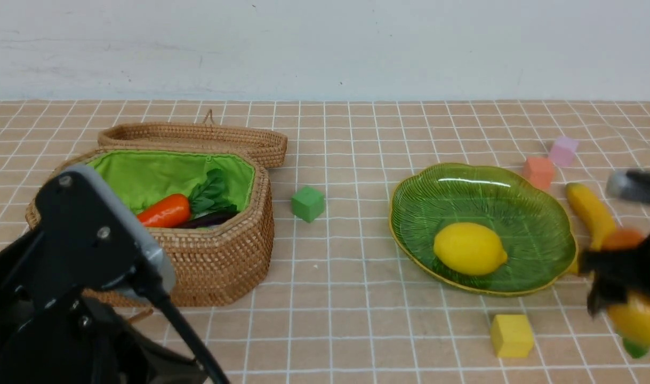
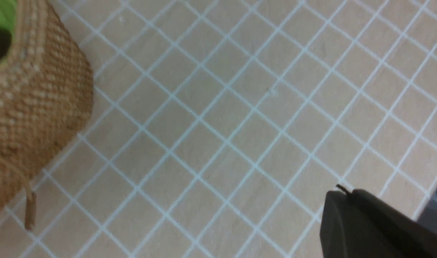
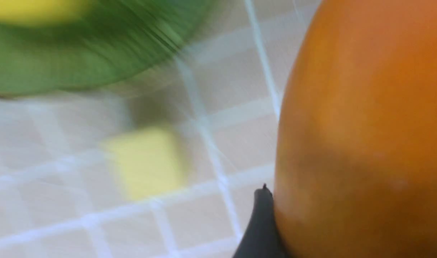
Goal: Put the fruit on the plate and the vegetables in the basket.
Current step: Use the right arm to grab a mango and put it into the right plate, then take a daikon with your right arm and place it on the basket on the left.
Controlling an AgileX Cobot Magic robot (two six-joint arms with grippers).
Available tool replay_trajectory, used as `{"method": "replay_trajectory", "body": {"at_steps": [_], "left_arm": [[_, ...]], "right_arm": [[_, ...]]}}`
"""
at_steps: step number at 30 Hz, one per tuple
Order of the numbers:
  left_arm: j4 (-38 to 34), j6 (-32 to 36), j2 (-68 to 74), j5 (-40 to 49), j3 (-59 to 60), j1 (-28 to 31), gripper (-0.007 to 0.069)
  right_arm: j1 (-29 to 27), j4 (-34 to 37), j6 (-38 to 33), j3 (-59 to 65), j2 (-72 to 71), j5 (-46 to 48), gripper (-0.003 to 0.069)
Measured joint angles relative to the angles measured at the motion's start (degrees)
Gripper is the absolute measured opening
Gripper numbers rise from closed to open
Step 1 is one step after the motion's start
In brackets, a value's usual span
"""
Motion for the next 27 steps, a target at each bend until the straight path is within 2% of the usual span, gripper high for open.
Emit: {"method": "replay_trajectory", "body": {"at_steps": [5, 6, 8, 10, 13, 15, 18, 23, 26, 27], "left_arm": [[0.3, 0.0, 0.0, -10.9, 0.0, 0.0, -0.0013], [0.3, 0.0, 0.0, -11.2, 0.0, 0.0, -0.0013], [-0.1, 0.0, 0.1, -15.0, 0.0, 0.0, -0.0013], [-0.2, 0.0, 0.1, -16.9, 0.0, 0.0, -0.0013], [-0.2, 0.0, 0.1, -17.2, 0.0, 0.0, -0.0013], [-0.2, 0.0, 0.1, -16.0, 0.0, 0.0, -0.0013], [-0.1, 0.0, 0.1, -13.9, 0.0, 0.0, -0.0013], [0.0, 0.0, 0.1, -9.6, 0.0, 0.0, -0.0013], [0.0, 0.0, 0.1, -8.3, 0.0, 0.0, -0.0013], [0.1, 0.3, 0.1, -8.2, 0.0, 0.0, -0.0013]], "right_arm": [[0.0, 6.6, -11.3, -8.6, 6.1, -9.2, 0.055], [0.0, 6.6, -11.3, -8.9, 6.5, -9.4, 0.055], [0.0, 8.4, -16.0, -13.1, 13.6, -11.3, 0.055], [0.1, 8.6, -17.0, -15.5, 17.8, -12.0, 0.0554], [0.1, 8.6, -17.3, -17.1, 22.2, -12.3, 0.0626], [0.1, 8.5, -17.2, -17.9, 23.9, -12.3, 0.0671], [0.1, 8.4, -15.0, -18.5, 23.7, -12.0, 0.0675], [-0.7, 6.2, -8.9, -18.8, 19.2, -8.7, 0.0608], [-5.7, 2.1, -1.8, -18.8, 16.6, -3.5, 0.0548], [-6.2, 1.9, -1.5, -18.8, 16.6, -2.9, 0.0546]]}}
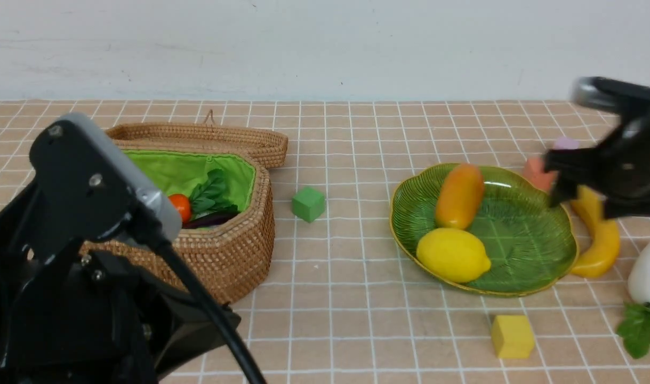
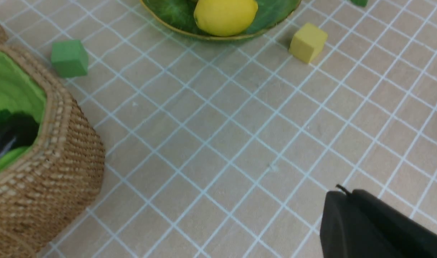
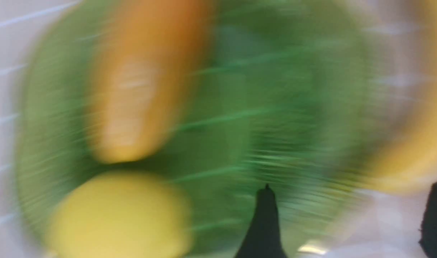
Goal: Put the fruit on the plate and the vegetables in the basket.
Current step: Take a daikon with your right arm and place it on the basket on the left.
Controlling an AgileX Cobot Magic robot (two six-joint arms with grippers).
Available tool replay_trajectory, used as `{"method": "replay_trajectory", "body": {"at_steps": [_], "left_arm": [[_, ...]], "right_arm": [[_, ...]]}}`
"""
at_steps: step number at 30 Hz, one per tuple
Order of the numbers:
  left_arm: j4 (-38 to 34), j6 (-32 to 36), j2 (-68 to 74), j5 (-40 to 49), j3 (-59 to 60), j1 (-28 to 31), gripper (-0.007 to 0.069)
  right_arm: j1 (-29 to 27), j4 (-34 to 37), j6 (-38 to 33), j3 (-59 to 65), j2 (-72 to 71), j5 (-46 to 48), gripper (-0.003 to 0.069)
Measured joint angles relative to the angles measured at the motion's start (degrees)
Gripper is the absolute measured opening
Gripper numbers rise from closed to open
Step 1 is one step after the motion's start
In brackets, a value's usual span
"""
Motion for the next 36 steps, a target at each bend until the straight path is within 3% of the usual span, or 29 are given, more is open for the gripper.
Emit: {"method": "replay_trajectory", "body": {"at_steps": [5, 9, 21, 27, 31, 33, 34, 35, 36], "left_arm": [[0.5, 1.0, 0.0, 0.6, 0.0, 0.0, -0.0013], [1.2, 1.1, 0.0, 1.0, 0.0, 0.0, -0.0013], [1.8, 1.1, 0.0, 1.2, 0.0, 0.0, -0.001], [6.3, -4.0, 0.0, 2.4, 0.0, 0.0, -0.0008], [16.4, -15.8, 0.0, 6.1, 0.0, 0.0, -0.0006], [23.0, -22.9, 0.0, 8.6, 0.0, 0.0, -0.0006], [23.5, -23.5, -0.1, 8.9, 0.0, 0.0, -0.0006], [27.6, -29.3, -0.3, 11.1, 0.0, 0.0, -0.0006], [29.5, -31.8, -0.6, 12.1, 0.0, 0.0, -0.0006]], "right_arm": [[-10.9, -1.1, 3.5, 0.1, 3.6, 2.2, 0.0545], [-13.9, 2.7, 2.3, 0.1, 7.9, -2.0, 0.0555], [-14.2, 3.9, -1.6, -0.3, 16.6, -4.9, 0.0549], [-14.2, 0.4, -3.8, 0.1, 11.9, 3.3, 0.0549], [-10.3, 5.2, -7.6, -0.3, 1.6, 6.5, 0.0549], [-3.1, 12.3, -14.4, -3.2, -2.0, 7.1, 0.0549], [-2.3, 13.0, -15.8, -4.0, -2.1, 7.2, 0.0549], [4.7, 19.7, -21.9, -8.1, -2.1, 7.3, 0.0549], [8.0, 22.4, -25.0, -11.1, -1.6, 7.2, 0.0549]]}}
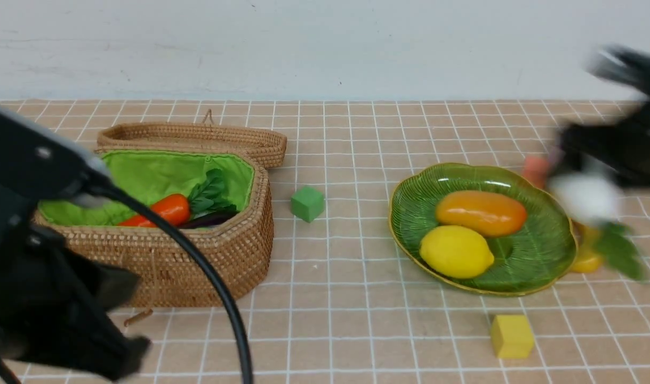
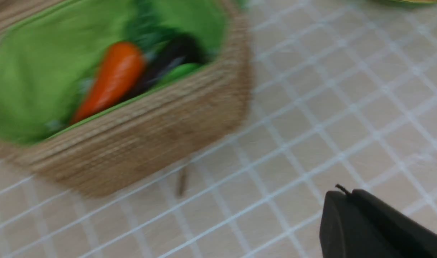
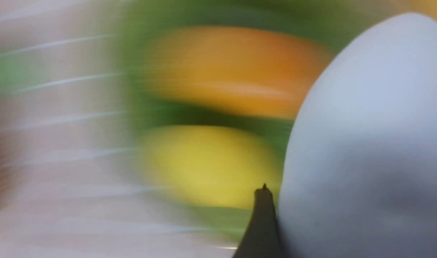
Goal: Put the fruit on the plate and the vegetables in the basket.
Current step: Take a daikon with your right arm and place it on the basket on the left, then use the right arm to grab a banana and put it into the right plate
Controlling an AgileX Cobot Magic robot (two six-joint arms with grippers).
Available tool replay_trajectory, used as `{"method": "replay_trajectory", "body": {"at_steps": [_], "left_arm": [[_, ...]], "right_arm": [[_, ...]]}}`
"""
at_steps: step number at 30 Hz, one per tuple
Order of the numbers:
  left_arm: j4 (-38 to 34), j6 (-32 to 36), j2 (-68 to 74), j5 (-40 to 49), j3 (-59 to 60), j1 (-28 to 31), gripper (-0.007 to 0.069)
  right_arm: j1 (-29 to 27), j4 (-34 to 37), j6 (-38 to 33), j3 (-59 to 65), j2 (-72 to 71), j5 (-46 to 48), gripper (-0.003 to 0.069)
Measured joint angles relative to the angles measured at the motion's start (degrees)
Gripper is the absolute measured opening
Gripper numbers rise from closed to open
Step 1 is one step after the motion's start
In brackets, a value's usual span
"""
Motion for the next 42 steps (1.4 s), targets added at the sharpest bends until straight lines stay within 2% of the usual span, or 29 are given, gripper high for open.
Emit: {"method": "replay_trajectory", "body": {"at_steps": [1, 2, 4, 6, 7, 9, 16, 18, 20, 22, 26, 28, 31, 34, 37, 39, 40, 42], "left_arm": [[0.4, -0.6, -0.1, 0.3, 0.0, 0.0, -0.0006], [4.0, -5.6, -1.1, 2.7, 0.0, 0.0, -0.0006], [6.1, -8.9, -2.5, 4.5, 0.0, 0.0, -0.0006], [6.5, -10.2, -4.0, 5.4, 0.0, 0.0, -0.0006], [6.5, -10.2, -4.1, 5.3, 0.0, 0.0, -0.0006], [6.3, -10.9, -6.0, 5.9, 0.0, 0.0, -0.0006], [3.6, -10.3, -7.2, 6.3, 0.0, 0.0, -0.0006], [2.5, -9.4, -7.2, 6.3, 0.0, 0.0, -0.0006], [1.0, -7.2, -7.2, 6.3, 0.0, 0.0, -0.0006], [0.2, -5.3, -7.2, 6.3, 0.0, 0.0, -0.0006], [-0.6, -2.8, -7.2, 5.6, 0.0, 0.0, -0.0006], [-1.6, -0.4, -7.2, 2.8, 0.0, 0.0, -0.0006], [-3.7, 2.9, -7.2, -1.5, 0.0, 0.0, -0.0006], [-7.5, 8.0, -7.2, -6.7, 0.0, 0.0, -0.0006], [-11.7, 12.6, -7.2, -11.0, 0.0, 0.0, -0.0006], [-13.3, 14.1, -7.2, -12.2, 0.0, 0.0, -0.0005], [-14.9, 16.2, -7.2, -13.8, 0.0, 0.0, -0.0005], [-15.7, 17.8, -7.2, -14.5, 0.0, 0.0, -0.0004]], "right_arm": [[0.8, 0.6, -0.8, 0.0, 0.2, -0.1, 0.0549], [7.2, 5.8, -7.4, -6.2, 2.6, 0.0, 0.0549], [14.3, 9.7, -13.2, -13.2, 6.2, -0.3, 0.0549], [19.5, 12.0, -18.1, -21.3, 10.7, -0.5, 0.0549], [20.1, 12.3, -18.9, -22.1, 11.8, -0.5, 0.0549], [25.8, 13.1, -23.3, -33.3, 19.3, -1.8, 0.0549], [31.9, 12.6, -32.0, -52.0, 36.9, -9.4, 0.0555], [32.4, 12.1, -32.6, -54.4, 39.7, -12.0, 0.0591], [32.6, 10.6, -32.3, -56.6, 42.5, -12.6, 0.066], [32.5, 8.5, -29.4, -57.2, 42.7, -9.1, 0.0678], [31.7, 4.3, -23.6, -57.3, 39.1, -1.1, 0.0649], [30.2, -2.1, -17.8, -57.7, 33.4, 8.4, 0.0576], [27.4, -10.7, -11.0, -58.3, 27.6, 17.0, 0.0448], [21.9, -18.6, -4.4, -57.2, 23.4, 19.7, 0.0255], [16.1, -22.2, -0.4, -53.5, 20.2, 20.1, 0.0129], [12.5, -23.5, 1.9, -50.4, 17.9, 20.1, 0.0081], [7.8, -24.5, 4.9, -44.3, 15.2, 20.1, 0.0055], [1.9, -25.1, 8.1, -37.3, 12.6, 19.9, 0.0058]]}}
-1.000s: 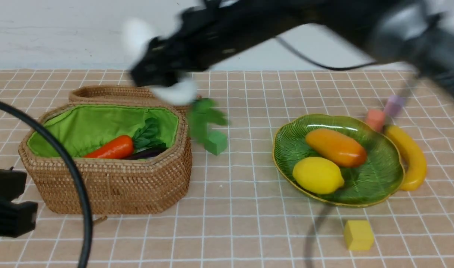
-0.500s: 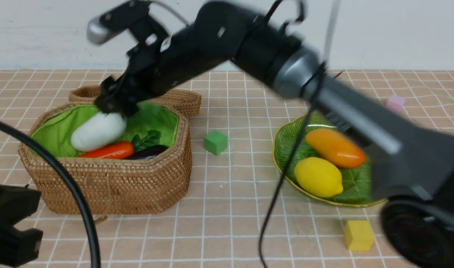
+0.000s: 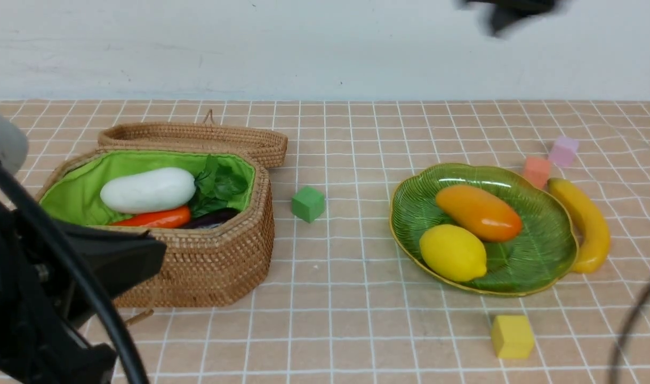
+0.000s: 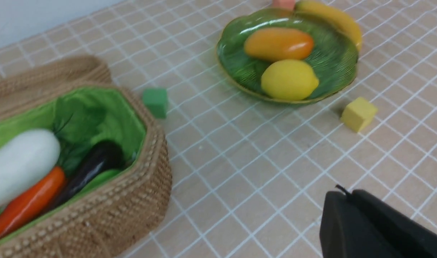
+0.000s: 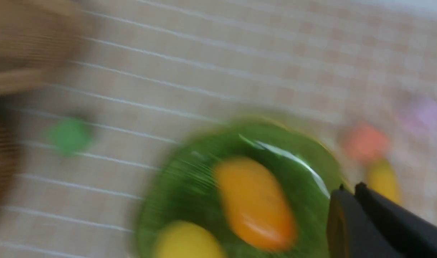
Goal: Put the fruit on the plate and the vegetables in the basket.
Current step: Use the right arm to grab a banana and put it into the right plate
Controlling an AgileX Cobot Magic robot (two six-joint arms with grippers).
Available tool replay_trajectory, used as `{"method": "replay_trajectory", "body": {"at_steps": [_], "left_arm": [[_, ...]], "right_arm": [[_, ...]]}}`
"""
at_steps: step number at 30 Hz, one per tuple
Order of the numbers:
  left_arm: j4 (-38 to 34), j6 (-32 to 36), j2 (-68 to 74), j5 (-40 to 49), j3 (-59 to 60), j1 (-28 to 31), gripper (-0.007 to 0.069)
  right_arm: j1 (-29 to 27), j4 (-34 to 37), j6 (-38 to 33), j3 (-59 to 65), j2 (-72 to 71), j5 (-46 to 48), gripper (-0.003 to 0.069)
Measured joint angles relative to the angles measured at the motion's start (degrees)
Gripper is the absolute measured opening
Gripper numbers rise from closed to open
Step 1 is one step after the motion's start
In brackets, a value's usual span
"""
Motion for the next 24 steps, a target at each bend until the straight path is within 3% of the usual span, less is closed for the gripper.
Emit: {"method": "replay_trajectory", "body": {"at_steps": [4, 5, 6, 9, 12, 18, 24], "left_arm": [[-0.4, 1.2, 0.3, -0.2, 0.0, 0.0, -0.0002], [-0.5, 1.4, 0.3, -0.2, 0.0, 0.0, -0.0002], [-0.5, 1.4, 0.3, -0.2, 0.0, 0.0, -0.0002], [-0.5, 1.4, 0.6, -0.2, 0.0, 0.0, 0.0], [-0.5, 1.4, 0.6, -0.2, 0.0, 0.0, 0.0001], [-1.9, 1.4, 0.6, -0.2, 0.0, 0.0, 0.0005], [-3.6, 1.4, 0.6, -0.2, 0.0, 0.0, 0.0006]], "right_arm": [[-10.8, 0.9, 1.8, 13.8, -1.0, -2.0, 0.0135], [-14.2, 2.1, 1.8, 20.3, 0.2, -5.6, 0.019], [-14.2, 2.1, 1.8, 20.3, 0.2, -5.6, 0.019], [-20.5, 7.3, 1.8, 28.9, 4.8, -15.6, 0.0339], [-23.4, 12.9, -0.9, 30.6, 8.3, -20.1, 0.0414], [-23.5, 19.5, -6.2, 30.7, 12.0, -25.0, 0.0431], [-23.5, 18.8, -6.6, 30.7, 14.7, -27.6, 0.0431]]}}
